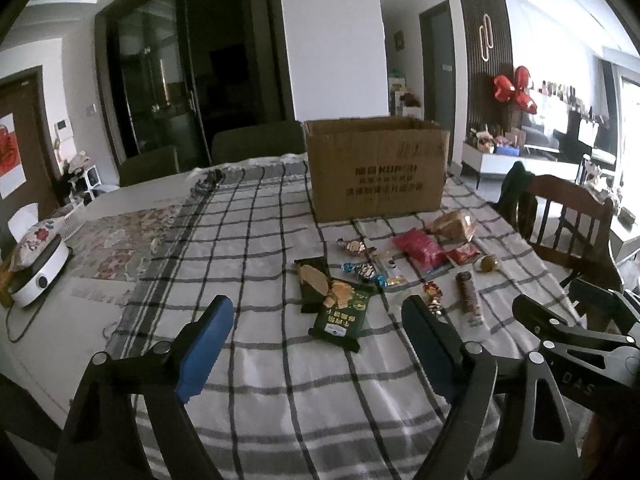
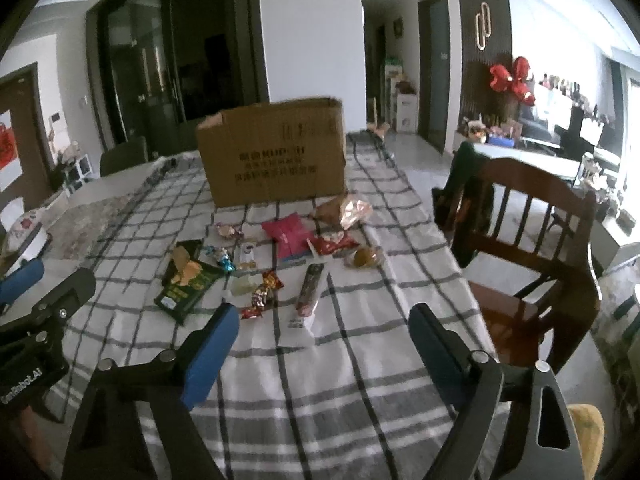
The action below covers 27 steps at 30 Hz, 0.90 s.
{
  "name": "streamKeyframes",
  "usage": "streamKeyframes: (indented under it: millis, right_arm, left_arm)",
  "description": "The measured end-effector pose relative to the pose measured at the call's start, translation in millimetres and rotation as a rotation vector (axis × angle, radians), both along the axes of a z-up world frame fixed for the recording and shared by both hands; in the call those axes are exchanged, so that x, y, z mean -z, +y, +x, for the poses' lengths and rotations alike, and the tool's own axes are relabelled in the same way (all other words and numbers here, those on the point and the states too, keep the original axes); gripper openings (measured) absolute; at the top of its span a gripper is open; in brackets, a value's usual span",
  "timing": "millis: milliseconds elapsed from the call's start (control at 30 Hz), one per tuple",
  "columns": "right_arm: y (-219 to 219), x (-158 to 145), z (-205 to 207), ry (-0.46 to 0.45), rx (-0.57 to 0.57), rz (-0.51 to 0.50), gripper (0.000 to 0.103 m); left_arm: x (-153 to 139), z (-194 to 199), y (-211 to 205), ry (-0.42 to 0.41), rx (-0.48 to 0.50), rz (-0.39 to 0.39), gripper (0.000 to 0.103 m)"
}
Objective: Organize snacks
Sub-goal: 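Reach the left tool to the green cracker packet while the right tool reaches the sausage stick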
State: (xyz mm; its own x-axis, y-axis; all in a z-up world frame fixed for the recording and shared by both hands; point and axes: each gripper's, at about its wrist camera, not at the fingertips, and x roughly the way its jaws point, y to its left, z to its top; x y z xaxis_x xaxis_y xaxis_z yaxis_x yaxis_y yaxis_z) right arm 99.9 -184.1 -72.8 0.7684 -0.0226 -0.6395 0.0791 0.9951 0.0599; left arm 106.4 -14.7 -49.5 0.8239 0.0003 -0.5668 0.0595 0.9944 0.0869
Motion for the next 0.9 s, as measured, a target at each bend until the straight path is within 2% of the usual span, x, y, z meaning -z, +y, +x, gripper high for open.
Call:
streamKeyframes:
  millis: [500, 900]
  right_arm:
    - [0, 39, 58, 0.115, 0.020, 0.010, 0.063]
    - [4, 56, 82, 0.166, 0.015, 0.011, 0.051]
  left_arm:
    - [50, 54, -13, 0.129, 0.069, 0.051, 0.077]
    - [79, 87, -12, 0.197, 0.093, 0.045, 0.069]
